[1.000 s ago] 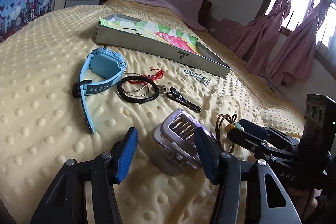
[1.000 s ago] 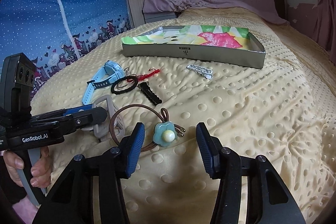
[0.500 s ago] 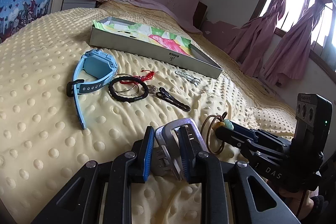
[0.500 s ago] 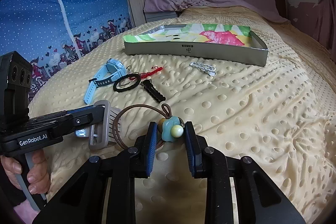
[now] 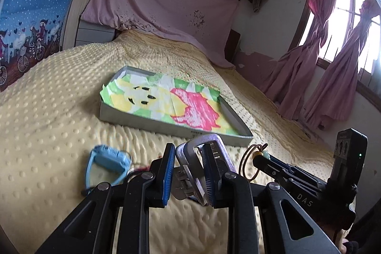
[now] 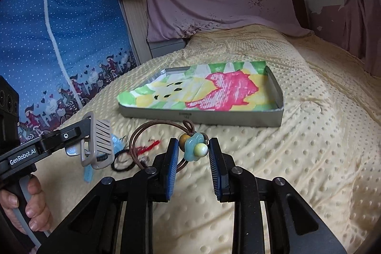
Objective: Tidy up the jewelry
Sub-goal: 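Carry both items over the tray and open both tools to drop them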
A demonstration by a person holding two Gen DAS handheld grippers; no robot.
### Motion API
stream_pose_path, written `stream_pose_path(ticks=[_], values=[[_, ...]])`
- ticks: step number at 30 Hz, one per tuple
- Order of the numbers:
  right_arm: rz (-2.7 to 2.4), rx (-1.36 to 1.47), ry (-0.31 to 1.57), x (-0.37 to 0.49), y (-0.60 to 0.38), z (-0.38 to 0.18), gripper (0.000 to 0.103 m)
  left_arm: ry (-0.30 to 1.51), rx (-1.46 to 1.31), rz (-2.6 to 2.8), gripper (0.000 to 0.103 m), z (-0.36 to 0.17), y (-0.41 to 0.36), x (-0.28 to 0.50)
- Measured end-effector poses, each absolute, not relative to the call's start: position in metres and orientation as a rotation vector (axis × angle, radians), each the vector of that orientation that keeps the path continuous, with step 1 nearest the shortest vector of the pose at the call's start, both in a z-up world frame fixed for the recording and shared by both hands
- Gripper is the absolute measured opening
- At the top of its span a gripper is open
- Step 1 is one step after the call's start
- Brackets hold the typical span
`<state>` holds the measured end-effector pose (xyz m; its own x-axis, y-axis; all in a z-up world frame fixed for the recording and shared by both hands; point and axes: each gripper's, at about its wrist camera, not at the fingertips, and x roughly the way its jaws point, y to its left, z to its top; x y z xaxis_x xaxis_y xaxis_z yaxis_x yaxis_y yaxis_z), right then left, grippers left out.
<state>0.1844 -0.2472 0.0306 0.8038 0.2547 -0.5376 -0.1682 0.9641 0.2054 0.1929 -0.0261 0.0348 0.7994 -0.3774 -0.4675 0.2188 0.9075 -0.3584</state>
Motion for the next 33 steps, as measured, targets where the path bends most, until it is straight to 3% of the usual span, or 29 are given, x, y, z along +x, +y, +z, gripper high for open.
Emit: stream_pose_path(ticks=[14, 25, 29, 33], values=[[0.171, 0.198, 0.664, 0.346, -0.235, 0.024, 0.023, 0.63, -0.289, -0.203, 0.022, 0.03, -0.015, 0.349], [0.181, 0.126, 0.822, 0.376, -0.211, -0.018, 0.024, 0.81, -0.277, -0.151, 0.023, -0.012, -0.013, 0.381], [0.176, 0.128, 0.841, 0.376, -0.215, -0.021, 0.029, 0.785, -0.262, -0.152, 0.023, -0.012, -0.015, 0.376], [0.17, 0.152, 0.837, 0.37, -0.222, -0.021, 0.044, 0.78, -0.255, -0.154, 0.029, -0.011, -0.015, 0.373]])
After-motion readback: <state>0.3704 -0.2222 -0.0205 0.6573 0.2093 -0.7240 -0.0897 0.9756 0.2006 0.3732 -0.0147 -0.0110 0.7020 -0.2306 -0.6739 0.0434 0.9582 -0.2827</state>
